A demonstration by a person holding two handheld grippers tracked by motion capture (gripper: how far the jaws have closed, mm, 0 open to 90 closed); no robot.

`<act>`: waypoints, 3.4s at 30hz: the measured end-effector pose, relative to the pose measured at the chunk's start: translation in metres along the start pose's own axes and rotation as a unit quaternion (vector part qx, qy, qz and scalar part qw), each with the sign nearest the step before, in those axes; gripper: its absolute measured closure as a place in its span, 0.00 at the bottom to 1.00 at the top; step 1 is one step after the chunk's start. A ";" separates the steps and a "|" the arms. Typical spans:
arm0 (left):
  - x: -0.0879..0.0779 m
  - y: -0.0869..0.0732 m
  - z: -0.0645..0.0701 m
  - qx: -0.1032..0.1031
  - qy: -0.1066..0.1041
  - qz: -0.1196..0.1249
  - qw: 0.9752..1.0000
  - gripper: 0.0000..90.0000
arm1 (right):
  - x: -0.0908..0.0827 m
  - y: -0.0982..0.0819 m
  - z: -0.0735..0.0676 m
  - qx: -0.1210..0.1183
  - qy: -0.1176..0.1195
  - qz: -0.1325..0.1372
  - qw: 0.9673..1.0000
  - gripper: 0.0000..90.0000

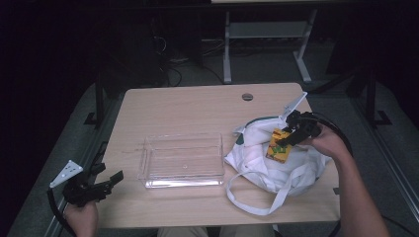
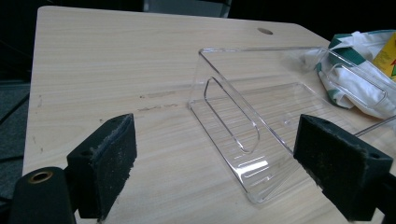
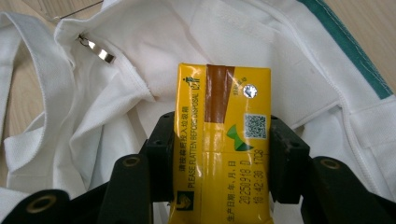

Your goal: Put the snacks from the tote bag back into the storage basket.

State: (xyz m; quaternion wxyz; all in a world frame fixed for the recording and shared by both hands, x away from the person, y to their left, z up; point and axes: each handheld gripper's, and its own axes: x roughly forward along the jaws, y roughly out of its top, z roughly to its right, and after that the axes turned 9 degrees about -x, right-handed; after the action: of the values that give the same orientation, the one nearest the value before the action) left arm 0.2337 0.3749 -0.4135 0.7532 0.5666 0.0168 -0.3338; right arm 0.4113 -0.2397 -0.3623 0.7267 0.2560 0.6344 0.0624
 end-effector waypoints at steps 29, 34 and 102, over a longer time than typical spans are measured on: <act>-0.001 0.000 0.000 0.000 0.000 0.003 1.000 0.14 | -0.025 0.028 -0.007 -0.023 -0.007 0.015 1.000 0.58; 0.000 0.000 0.000 0.000 -0.001 0.002 1.000 0.14 | -0.033 0.038 -0.008 -0.029 -0.011 0.017 0.999 0.58; -0.003 0.000 -0.001 -0.007 -0.003 0.007 1.000 0.14 | -0.049 0.153 -0.021 -0.108 0.003 0.042 0.993 0.58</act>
State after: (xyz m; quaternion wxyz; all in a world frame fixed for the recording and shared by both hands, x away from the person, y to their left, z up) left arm 0.2321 0.3771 -0.4128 0.7594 0.5606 0.0129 -0.3300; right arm 0.4177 -0.1221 -0.2512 0.7445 0.2028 0.6151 0.1619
